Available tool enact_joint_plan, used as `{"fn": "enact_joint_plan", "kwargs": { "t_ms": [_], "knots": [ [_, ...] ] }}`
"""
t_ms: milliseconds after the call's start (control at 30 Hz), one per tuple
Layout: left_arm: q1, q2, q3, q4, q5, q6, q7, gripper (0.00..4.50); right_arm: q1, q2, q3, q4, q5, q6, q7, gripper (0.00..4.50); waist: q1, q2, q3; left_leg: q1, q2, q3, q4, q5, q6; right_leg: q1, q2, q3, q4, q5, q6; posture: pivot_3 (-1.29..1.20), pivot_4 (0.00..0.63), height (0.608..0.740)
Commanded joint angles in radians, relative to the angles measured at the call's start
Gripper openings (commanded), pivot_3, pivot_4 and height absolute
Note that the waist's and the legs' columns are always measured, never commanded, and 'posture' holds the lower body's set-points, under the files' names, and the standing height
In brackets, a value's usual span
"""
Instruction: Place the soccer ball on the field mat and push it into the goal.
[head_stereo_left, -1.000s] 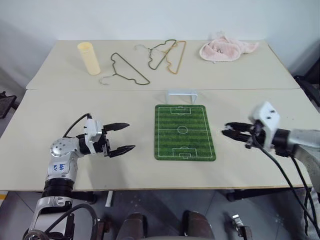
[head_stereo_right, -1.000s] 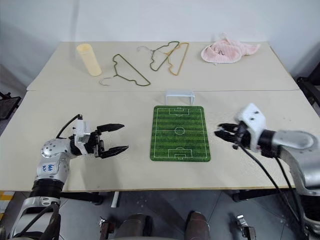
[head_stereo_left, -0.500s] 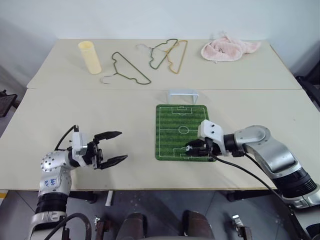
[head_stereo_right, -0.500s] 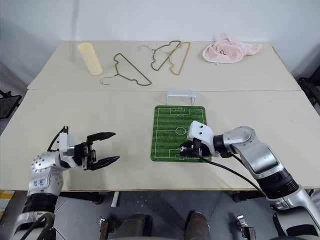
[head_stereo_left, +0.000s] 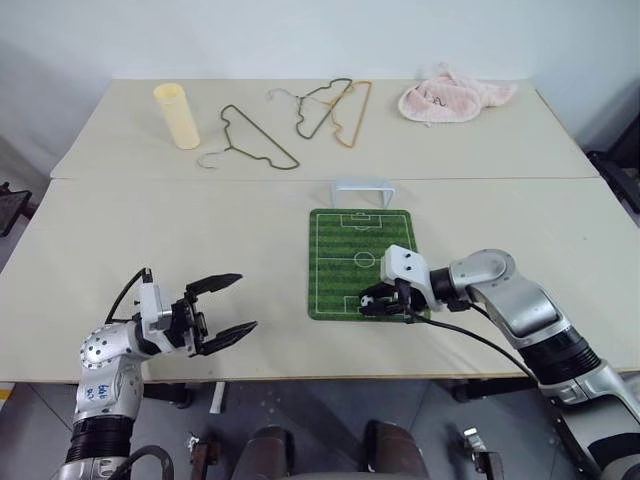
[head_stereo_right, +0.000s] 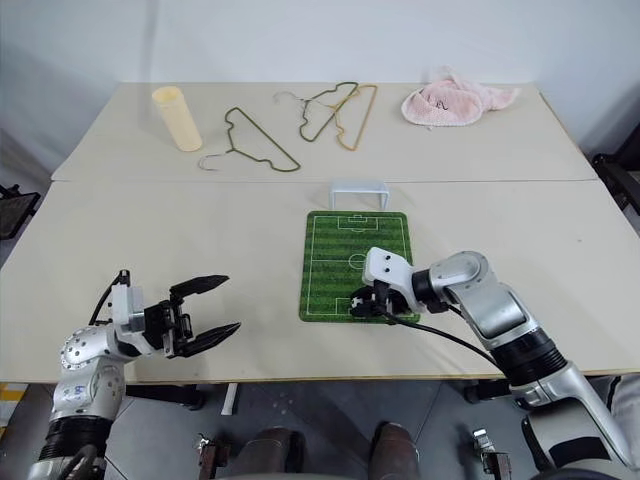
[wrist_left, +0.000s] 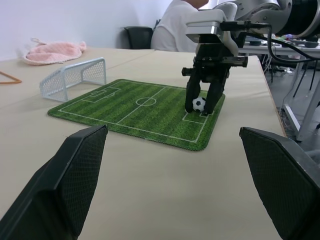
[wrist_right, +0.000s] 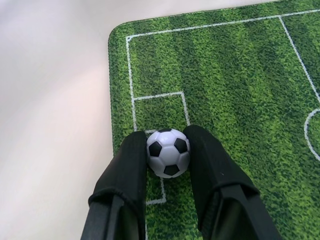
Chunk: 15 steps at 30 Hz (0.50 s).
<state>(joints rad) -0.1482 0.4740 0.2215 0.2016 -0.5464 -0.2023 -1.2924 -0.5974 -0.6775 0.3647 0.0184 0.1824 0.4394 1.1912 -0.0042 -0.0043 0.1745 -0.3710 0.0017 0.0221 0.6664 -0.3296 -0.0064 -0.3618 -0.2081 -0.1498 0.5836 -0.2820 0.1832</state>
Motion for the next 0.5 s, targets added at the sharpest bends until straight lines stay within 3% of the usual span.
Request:
{"fn": "enact_joint_plan", "kwargs": {
  "t_ms": [33,167,500],
  "knots": [
    [-0.016,-0.002,-0.002,-0.021,-0.006,-0.005,0.014,4.5,-0.003,0.002,-0.006,0.005,-0.012,-0.016,0.015,1.19,0.0,0.0,0.0,0.0,0.0,0.0,0.0,0.0,0.0,0.0,0.0,0.0,0.0,0.0,0.0,0.0,0.15,0.74],
    [-0.036,-0.004,-0.01,-0.006,0.0,-0.008,0.024,4.5,0.005,-0.004,-0.013,-0.003,-0.012,-0.019,0.026,2.47,0.0,0.0,0.0,0.0,0.0,0.0,0.0,0.0,0.0,0.0,0.0,0.0,0.0,0.0,0.0,0.0,0.15,0.74],
    [-0.093,-0.02,-0.029,0.046,0.01,-0.023,0.023,4.5,-0.007,0.002,-0.039,-0.011,-0.001,-0.024,0.018,2.47,0.0,0.0,0.0,0.0,0.0,0.0,0.0,0.0,0.0,0.0,0.0,0.0,0.0,0.0,0.0,0.0,0.15,0.74]
  ]
}}
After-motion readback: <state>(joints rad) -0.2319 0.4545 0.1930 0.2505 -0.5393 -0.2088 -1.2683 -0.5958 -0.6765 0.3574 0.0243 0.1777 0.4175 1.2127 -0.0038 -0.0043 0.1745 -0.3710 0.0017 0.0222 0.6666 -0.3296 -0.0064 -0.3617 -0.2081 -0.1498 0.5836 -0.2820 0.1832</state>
